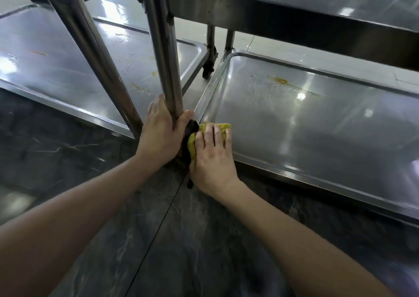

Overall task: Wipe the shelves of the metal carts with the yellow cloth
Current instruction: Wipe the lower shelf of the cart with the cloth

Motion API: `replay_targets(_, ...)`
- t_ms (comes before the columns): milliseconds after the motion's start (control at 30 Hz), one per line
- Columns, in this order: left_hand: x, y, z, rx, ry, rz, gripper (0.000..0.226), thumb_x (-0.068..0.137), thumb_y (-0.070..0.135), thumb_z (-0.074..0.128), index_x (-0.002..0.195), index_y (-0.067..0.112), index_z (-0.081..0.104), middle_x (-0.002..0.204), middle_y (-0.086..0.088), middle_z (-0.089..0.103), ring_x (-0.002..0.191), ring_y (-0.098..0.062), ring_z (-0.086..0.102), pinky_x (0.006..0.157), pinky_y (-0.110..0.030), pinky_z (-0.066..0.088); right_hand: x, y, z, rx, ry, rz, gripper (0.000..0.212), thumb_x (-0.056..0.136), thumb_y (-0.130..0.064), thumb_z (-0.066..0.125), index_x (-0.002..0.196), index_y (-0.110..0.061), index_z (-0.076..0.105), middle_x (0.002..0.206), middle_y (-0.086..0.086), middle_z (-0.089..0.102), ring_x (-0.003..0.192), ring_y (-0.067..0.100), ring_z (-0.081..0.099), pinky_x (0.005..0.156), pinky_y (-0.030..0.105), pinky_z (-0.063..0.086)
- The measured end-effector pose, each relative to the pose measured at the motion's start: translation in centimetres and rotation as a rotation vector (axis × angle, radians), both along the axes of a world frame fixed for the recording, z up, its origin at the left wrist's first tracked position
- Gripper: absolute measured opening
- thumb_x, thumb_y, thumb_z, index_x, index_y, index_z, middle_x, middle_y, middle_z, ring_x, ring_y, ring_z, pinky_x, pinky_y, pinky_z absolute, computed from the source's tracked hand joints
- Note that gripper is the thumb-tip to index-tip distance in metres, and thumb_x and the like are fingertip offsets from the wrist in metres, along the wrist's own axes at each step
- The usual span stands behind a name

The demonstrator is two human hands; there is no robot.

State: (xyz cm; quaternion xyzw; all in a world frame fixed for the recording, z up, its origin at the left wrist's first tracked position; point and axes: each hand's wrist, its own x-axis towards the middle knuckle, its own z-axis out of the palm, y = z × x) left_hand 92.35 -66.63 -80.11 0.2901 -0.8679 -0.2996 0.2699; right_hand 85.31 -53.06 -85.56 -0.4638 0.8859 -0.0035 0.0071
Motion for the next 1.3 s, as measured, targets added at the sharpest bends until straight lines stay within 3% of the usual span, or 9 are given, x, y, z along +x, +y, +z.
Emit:
replay_targets(233,3.7,3.3,-2.3,0.037,-0.052,0.191,0.03,0.104,0.042,0.063,0.11,0.022,0.041,0.091,0.002,0.06,0.079,-0.023,0.066,0.074,-0.046,0.058,0.1,0.9,-0.1,-0.011,0.165,0.004,0.062,0.098,-0.024,0.058,0.154,-0.007,0.038,0.151,0.02,0.041,0.14,0.041,0.039,0.116,0.063,0.034)
replay_targets(367,5.4,5.9,-4.8,-0.183,-0.196,-0.072,0.022,0.102,0.03,0.065,0.093,0.025,0.045,0.074,0.012,0.054,0.063,-0.012,0.058,0.06,-0.036,0.051,-0.6,2.8,0.0,-0.044,0.193,-0.025,0.052,0.098,-0.023,0.052,0.148,-0.01,0.047,0.146,0.017,0.048,0.134,0.038,0.044,0.11,0.058,0.038)
replay_targets(467,3.5,7.0,-4.7,-0.367,-0.21,-0.279,0.014,0.1,0.028,0.065,0.097,0.024,0.052,0.081,0.011,0.054,0.069,-0.013,0.057,0.063,-0.032,0.043,-1.8,6.3,0.0,-0.066,0.181,-0.066,0.052,0.091,-0.022,0.06,0.142,-0.011,0.054,0.141,0.016,0.053,0.128,0.037,0.048,0.107,0.056,0.039)
replay_targets(600,-1.0,8.5,-4.2,-0.635,-0.189,-0.549,0.012,0.1,0.024,0.062,0.104,0.013,0.064,0.096,-0.003,0.063,0.087,-0.026,0.062,0.074,-0.042,0.052,-4.3,13.0,0.0,-0.036,0.201,-0.087,0.059,0.082,-0.021,0.067,0.139,-0.011,0.055,0.137,0.016,0.054,0.123,0.039,0.049,0.102,0.055,0.04)
replay_targets(800,-5.9,16.1,-4.0,-0.799,-0.273,-0.849,0.052,0.094,0.031,0.059,0.138,0.004,0.06,0.131,-0.013,0.06,0.117,-0.035,0.059,0.101,-0.05,0.048,-8.6,24.9,0.8,0.054,0.221,-0.121,0.061,0.081,-0.024,0.07,0.139,-0.011,0.056,0.134,0.016,0.055,0.116,0.038,0.053,0.097,0.051,0.042)
replay_targets(900,-8.5,22.1,-4.5,-0.836,-0.393,-0.953,0.076,0.096,0.042,0.051,0.16,0.002,0.043,0.16,-0.016,0.048,0.146,-0.034,0.047,0.123,-0.048,0.037,-10.4,31.6,1.0,0.097,0.228,-0.175,0.066,0.077,-0.023,0.076,0.139,-0.011,0.056,0.132,0.016,0.055,0.117,0.038,0.053,0.098,0.053,0.045)
replay_targets(967,-10.4,26.0,-5.4,-0.835,-0.441,-1.018,0.088,0.101,0.051,0.045,0.171,0.006,0.016,0.178,-0.016,0.016,0.165,-0.031,0.017,0.134,-0.048,0.018,-11.8,36.6,1.4,0.112,0.227,-0.219,0.068,0.077,-0.021,0.079,0.14,-0.011,0.056,0.132,0.016,0.056,0.118,0.039,0.053,0.098,0.053,0.047)
replay_targets(1067,-13.9,31.6,-6.2,-0.857,-0.508,-1.041,0.098,0.105,0.061,0.037,0.169,0.008,-0.015,0.176,-0.014,-0.023,0.164,-0.027,-0.021,0.135,-0.048,-0.006,-14.4,44.5,2.1,0.196,0.234,-0.282,0.067,0.078,-0.016,0.075,0.142,-0.008,0.056,0.134,0.019,0.058,0.119,0.042,0.055,0.097,0.054,0.048)
replay_targets(1300,-19.6,43.4,-7.6,-0.878,-0.501,-1.011,0.11,0.098,0.072,0.035,0.165,0.009,-0.027,0.174,-0.013,-0.03,0.161,-0.028,-0.03,0.133,-0.052,-0.008,-19.8,60.2,3.3,0.338,0.214,-0.491,0.049,0.091,-0.011,0.061,0.139,-0.005,0.056,0.131,0.017,0.059,0.118,0.041,0.056,0.101,0.053,0.047)
